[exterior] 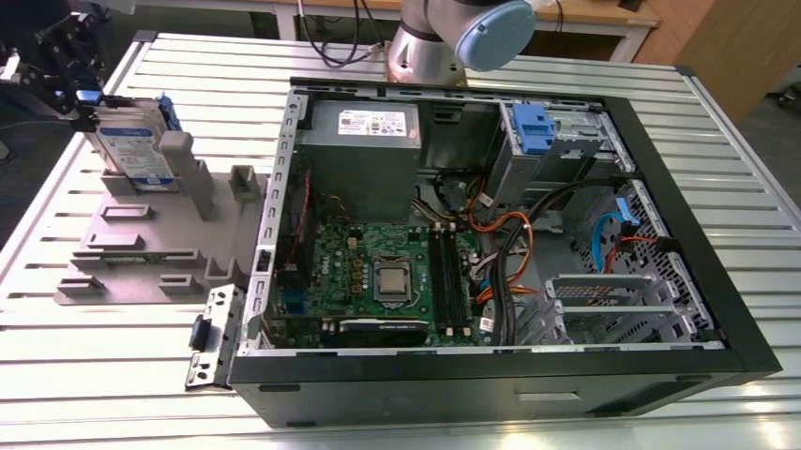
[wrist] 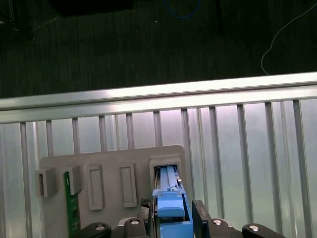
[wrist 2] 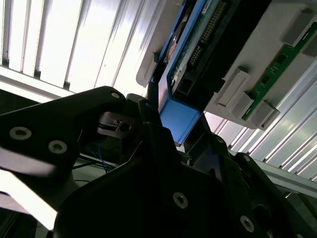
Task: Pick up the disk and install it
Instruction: 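Pick up the disk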
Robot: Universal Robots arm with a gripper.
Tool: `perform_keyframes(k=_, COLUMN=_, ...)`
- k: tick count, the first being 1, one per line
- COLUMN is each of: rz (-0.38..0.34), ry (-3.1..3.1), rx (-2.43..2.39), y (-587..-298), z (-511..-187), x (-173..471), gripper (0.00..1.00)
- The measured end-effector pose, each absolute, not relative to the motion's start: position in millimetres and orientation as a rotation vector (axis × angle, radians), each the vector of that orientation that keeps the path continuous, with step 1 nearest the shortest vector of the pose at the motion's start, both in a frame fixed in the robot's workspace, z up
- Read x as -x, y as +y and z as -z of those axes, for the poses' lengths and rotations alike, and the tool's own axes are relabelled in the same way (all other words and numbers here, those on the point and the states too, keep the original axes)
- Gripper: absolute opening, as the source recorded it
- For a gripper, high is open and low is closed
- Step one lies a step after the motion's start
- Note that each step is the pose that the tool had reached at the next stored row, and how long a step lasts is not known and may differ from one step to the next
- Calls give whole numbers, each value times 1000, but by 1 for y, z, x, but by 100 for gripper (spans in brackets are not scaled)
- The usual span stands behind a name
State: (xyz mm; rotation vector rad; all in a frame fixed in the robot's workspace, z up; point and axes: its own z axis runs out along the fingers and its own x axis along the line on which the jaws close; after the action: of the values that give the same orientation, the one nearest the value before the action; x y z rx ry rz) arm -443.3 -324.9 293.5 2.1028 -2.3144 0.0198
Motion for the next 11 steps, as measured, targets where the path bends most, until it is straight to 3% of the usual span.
perform_keyframes(k=11, rz=-20, ry=-2307, rx=-2110, y=-325, z=-292, x=443, gripper=45)
